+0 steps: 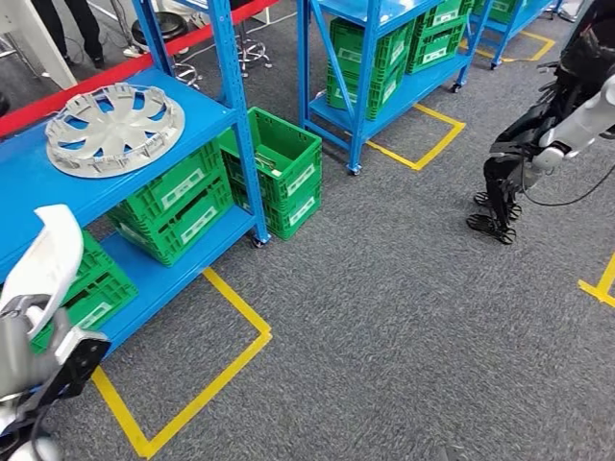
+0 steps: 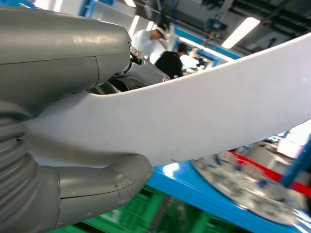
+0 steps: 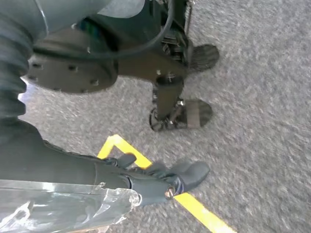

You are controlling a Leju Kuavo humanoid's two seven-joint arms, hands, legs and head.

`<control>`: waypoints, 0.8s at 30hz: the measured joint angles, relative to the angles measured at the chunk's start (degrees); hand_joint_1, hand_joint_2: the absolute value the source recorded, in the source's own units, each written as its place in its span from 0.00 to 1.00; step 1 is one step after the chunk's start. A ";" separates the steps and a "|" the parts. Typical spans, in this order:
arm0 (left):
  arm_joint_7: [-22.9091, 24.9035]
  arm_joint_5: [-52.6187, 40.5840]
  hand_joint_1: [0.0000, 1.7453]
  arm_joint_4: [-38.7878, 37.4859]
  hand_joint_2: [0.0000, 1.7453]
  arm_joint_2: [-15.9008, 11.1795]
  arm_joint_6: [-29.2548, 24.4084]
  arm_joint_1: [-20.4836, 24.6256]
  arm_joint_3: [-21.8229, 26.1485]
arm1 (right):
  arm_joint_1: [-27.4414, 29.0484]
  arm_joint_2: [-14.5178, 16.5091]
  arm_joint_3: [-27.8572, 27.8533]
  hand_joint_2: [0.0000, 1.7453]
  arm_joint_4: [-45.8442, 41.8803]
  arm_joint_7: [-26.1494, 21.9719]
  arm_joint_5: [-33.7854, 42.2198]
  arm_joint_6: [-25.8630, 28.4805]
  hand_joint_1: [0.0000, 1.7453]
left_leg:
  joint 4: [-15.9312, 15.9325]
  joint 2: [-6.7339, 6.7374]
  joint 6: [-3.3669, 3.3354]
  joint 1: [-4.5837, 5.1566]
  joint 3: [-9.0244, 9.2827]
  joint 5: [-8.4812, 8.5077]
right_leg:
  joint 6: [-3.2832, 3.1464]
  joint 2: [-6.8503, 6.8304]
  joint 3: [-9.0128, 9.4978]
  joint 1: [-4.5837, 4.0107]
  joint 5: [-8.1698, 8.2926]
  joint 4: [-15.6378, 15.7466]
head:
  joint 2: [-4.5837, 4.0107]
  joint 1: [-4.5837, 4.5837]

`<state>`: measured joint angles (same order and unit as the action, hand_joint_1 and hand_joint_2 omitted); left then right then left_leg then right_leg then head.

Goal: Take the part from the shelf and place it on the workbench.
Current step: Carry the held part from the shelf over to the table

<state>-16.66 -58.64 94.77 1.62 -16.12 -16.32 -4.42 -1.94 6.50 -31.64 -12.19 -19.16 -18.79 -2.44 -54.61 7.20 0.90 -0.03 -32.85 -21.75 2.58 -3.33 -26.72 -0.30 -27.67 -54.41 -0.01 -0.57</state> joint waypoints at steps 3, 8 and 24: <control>0.00 0.04 1.00 -0.55 1.00 0.23 0.18 0.63 -0.33 | 0.14 -0.02 -0.42 1.00 0.01 -0.02 0.11 -0.05 0.00 | -3.96 -3.31 0.98 -0.40 -1.77 -4.64 | -1.62 1.92 -1.92 0.13 2.01 0.16 | 0.01 0.01; 0.00 0.20 1.00 -1.39 1.00 0.30 0.23 1.05 -0.55 | 0.26 -0.05 -0.88 1.00 -0.01 -0.04 0.18 -0.15 0.00 | -16.56 -7.00 1.02 -0.42 -3.89 -11.03 | -1.94 5.59 -6.81 0.04 5.37 -0.50 | 0.00 0.13; 1.22 2.93 1.00 -2.67 1.00 1.11 -3.22 2.05 -2.22 | 1.16 0.11 -1.71 1.00 -0.03 -0.34 -2.03 -0.28 0.00 | -0.71 -4.17 -1.87 -0.03 5.69 -6.97 | 0.35 3.32 -14.64 -0.09 0.61 -16.41 | 0.01 -0.58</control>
<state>-15.44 -55.70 92.09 2.74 -19.34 -14.27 -6.64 -0.78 6.61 -33.35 -12.22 -19.50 -20.82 -2.72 -55.32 3.03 -0.97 -0.06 -27.17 -28.73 2.93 -0.02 -41.36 -0.39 -27.06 -70.82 0.00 -1.15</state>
